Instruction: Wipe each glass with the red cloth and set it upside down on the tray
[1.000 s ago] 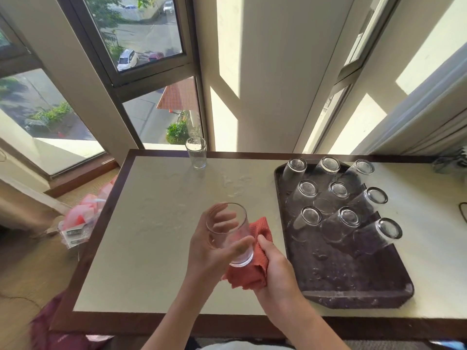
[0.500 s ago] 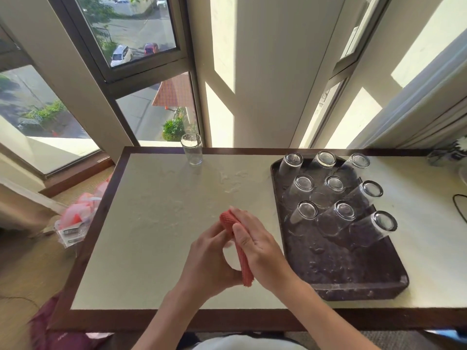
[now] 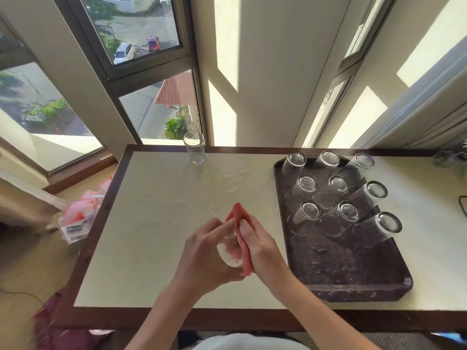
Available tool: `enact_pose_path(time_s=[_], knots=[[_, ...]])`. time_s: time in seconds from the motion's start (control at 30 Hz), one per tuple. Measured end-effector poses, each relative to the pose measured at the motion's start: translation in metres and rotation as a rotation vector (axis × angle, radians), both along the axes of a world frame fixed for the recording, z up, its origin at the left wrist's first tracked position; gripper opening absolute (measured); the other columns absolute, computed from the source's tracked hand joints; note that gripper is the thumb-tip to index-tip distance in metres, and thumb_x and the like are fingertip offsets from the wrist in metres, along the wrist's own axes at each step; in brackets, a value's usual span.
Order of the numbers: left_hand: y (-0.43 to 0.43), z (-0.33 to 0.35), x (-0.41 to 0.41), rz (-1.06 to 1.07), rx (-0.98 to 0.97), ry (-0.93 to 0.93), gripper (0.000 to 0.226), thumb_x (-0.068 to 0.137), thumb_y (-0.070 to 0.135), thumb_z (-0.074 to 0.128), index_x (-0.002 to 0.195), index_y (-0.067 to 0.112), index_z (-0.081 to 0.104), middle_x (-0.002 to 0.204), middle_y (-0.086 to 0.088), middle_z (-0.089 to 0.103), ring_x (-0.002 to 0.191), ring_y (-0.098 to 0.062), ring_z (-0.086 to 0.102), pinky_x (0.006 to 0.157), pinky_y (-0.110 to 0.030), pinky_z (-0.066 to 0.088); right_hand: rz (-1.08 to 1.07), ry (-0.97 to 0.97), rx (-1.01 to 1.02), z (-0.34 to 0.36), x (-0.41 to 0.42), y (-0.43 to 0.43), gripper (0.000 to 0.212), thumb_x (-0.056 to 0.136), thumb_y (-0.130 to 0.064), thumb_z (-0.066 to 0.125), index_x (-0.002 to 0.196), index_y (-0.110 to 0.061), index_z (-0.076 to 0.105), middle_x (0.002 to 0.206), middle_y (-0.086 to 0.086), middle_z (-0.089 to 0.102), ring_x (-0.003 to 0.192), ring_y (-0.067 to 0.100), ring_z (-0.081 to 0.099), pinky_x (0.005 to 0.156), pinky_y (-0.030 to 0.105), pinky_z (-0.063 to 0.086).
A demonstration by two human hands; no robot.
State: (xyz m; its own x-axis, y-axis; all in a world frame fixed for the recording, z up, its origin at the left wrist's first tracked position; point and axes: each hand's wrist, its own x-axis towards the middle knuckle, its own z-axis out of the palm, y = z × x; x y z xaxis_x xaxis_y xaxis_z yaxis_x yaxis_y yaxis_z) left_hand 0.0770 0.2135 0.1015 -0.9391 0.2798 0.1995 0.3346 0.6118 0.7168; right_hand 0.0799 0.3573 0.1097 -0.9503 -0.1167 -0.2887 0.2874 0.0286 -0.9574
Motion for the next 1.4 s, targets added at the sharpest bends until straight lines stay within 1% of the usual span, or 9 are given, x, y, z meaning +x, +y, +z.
enact_pose_path(time_s=[0.13,0.33,0.47,0.57,0.7,0.9,1.07,1.23,1.4], knots=[[-0.003,-0.001,-0.003,0.015,0.049,-0.025,0.069,0.054,0.049,0.078,0.120,0.037,0.064,0.086,0.015,0.058,0.081,-0.003,0.065,0.078,-0.033,0.060,0.023,0.109,0.188,-0.004,0.017,-0.007,0.051,0.093,-0.058,0.035,0.138,-0.037,0.048,0.119,-0.002,0.060,0.109,0.011,0.063,0.096,0.037,0.052],[-0.007,-0.011,0.003,0.041,0.039,-0.042,0.082,0.053,0.060,0.083,0.127,0.031,0.064,0.085,0.013,0.060,0.072,-0.009,0.063,0.065,-0.027,0.056,0.036,-0.197,-0.157,-0.018,-0.018,0.007,0.024,0.103,-0.024,0.047,0.107,-0.011,0.067,0.089,0.008,0.071,0.076,0.016,0.070,0.066,0.022,0.054],[-0.019,-0.024,0.012,0.168,0.179,-0.206,0.086,0.049,0.059,0.086,0.127,0.032,0.064,0.097,0.013,0.069,0.088,-0.002,0.066,0.073,-0.008,0.052,-0.047,-0.128,0.120,-0.050,-0.030,0.005,0.027,0.102,-0.028,0.048,0.100,-0.011,0.068,0.085,0.007,0.074,0.075,0.023,0.070,0.059,0.025,0.051],[-0.026,-0.033,0.019,0.313,0.278,-0.322,0.081,0.045,0.052,0.092,0.119,0.034,0.065,0.098,0.011,0.072,0.091,0.004,0.066,0.069,-0.005,0.047,0.009,0.123,0.585,-0.079,-0.030,0.007,0.024,0.101,-0.031,0.048,0.106,-0.017,0.067,0.096,0.001,0.067,0.090,0.018,0.061,0.079,0.029,0.049],[-0.029,-0.043,0.027,0.387,0.377,-0.448,0.075,0.041,0.044,0.094,0.110,0.036,0.064,0.099,0.004,0.073,0.087,0.003,0.068,0.071,-0.010,0.051,0.289,0.059,0.734,-0.110,-0.022,0.010,0.029,0.096,-0.038,0.052,0.119,-0.024,0.065,0.122,0.000,0.062,0.123,0.021,0.048,0.108,0.035,0.035],[-0.007,-0.033,0.024,0.339,0.528,-0.534,0.078,0.039,0.046,0.090,0.112,0.029,0.067,0.103,0.012,0.075,0.099,0.001,0.068,0.082,-0.018,0.052,0.174,-0.168,0.498,-0.098,-0.003,0.023,0.034,0.090,-0.033,0.065,0.124,-0.026,0.067,0.151,-0.009,0.046,0.144,0.016,0.031,0.120,0.040,0.023],[0.034,-0.018,0.012,0.236,0.665,-0.564,0.069,0.050,0.019,0.091,0.114,0.021,0.067,0.105,0.012,0.074,0.099,-0.004,0.069,0.078,-0.019,0.055,-0.438,-0.453,-0.286,-0.072,0.020,0.051,0.028,0.091,-0.023,0.063,0.110,-0.005,0.071,0.113,0.015,0.073,0.113,0.030,0.066,0.106,0.046,0.046],[0.070,-0.029,0.009,0.139,0.770,-0.652,0.076,0.050,0.013,0.092,0.119,0.011,0.060,0.116,0.000,0.072,0.112,-0.011,0.065,0.098,-0.033,0.053,-0.373,-0.582,-0.870,-0.054,0.036,0.088,0.058,0.094,-0.049,0.053,0.136,-0.008,0.056,0.139,0.022,0.055,0.120,0.035,0.054,0.112,0.047,0.035],[0.073,-0.043,0.007,0.011,0.638,-0.732,0.081,0.051,0.037,0.093,0.122,0.022,0.057,0.120,-0.002,0.067,0.113,-0.016,0.065,0.101,-0.042,0.053,-0.507,-0.538,-0.767,-0.048,0.040,0.102,0.043,0.085,-0.027,0.067,0.117,0.001,0.059,0.102,0.023,0.070,0.076,0.031,0.069,0.061,0.033,0.061]])
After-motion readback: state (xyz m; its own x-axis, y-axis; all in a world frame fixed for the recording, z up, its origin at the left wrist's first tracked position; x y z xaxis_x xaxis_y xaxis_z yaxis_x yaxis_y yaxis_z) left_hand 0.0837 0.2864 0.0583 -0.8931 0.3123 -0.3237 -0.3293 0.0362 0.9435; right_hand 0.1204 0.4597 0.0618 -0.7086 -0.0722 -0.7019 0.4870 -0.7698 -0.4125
